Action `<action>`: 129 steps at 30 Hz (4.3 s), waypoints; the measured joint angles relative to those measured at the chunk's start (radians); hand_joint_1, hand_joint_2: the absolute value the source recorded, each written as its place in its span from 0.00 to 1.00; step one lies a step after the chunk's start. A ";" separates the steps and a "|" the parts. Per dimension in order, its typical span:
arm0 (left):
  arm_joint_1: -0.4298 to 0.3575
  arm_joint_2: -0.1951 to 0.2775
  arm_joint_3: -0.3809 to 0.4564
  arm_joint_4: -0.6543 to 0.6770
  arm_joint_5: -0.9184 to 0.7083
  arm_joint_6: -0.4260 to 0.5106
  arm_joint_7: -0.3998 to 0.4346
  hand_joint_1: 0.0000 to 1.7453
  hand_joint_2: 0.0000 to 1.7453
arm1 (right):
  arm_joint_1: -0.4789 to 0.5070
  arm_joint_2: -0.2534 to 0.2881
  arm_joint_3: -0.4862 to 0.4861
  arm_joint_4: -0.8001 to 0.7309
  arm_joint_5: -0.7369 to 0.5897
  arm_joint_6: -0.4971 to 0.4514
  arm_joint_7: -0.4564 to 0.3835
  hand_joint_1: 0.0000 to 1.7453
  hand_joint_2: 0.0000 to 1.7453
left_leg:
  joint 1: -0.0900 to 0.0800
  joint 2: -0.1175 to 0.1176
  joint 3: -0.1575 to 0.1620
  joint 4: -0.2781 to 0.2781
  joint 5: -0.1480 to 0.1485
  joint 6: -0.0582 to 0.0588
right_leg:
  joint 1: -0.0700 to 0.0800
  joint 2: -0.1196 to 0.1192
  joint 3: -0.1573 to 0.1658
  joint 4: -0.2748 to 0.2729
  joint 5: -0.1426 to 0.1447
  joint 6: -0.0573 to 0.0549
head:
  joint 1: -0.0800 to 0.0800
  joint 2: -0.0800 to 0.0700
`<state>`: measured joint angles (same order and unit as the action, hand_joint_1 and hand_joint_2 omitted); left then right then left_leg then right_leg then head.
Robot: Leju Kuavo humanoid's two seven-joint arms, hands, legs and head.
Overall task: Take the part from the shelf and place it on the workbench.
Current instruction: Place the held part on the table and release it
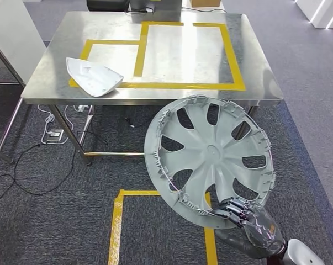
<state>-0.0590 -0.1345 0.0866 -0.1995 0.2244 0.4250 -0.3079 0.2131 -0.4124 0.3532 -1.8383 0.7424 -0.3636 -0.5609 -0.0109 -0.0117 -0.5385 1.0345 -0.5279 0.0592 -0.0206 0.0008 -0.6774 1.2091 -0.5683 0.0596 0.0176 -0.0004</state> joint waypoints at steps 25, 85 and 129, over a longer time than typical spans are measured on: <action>-0.028 -0.007 -0.010 0.001 -0.052 -0.004 0.031 0.00 1.00 | -0.218 0.036 0.075 0.023 -0.018 0.069 -0.002 1.00 1.00 | 0.015 0.004 -0.068 0.010 0.047 -0.017 | -0.004 -0.002 0.122 -0.096 -0.031 0.001 | -0.010 0.000; -0.119 -0.029 -0.135 -0.002 -0.271 -0.073 0.135 0.00 1.00 | -1.145 0.546 0.392 1.047 -0.021 0.211 0.314 1.00 1.00 | 0.018 -0.001 -0.123 -0.006 0.107 -0.058 | 0.016 0.003 0.080 -0.199 0.086 -0.050 | -0.015 0.000; -0.116 -0.033 -0.125 -0.002 -0.294 -0.024 0.126 0.00 0.00 | -1.103 0.518 0.120 1.157 -0.224 0.076 0.088 0.00 0.00 | 0.011 -0.001 -0.118 -0.005 0.106 -0.040 | 0.011 0.002 0.089 -0.216 0.093 -0.022 | -0.016 0.000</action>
<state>-0.1746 -0.1672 -0.0382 -0.2010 -0.0695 0.4007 -0.1821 -0.8896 0.1056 0.4730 -0.6813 0.5180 -0.2879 -0.4728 0.0001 -0.0128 -0.6565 1.0291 -0.4223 0.0197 -0.0092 0.0031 -0.5887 0.9933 -0.4751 0.0374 0.0017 -0.0004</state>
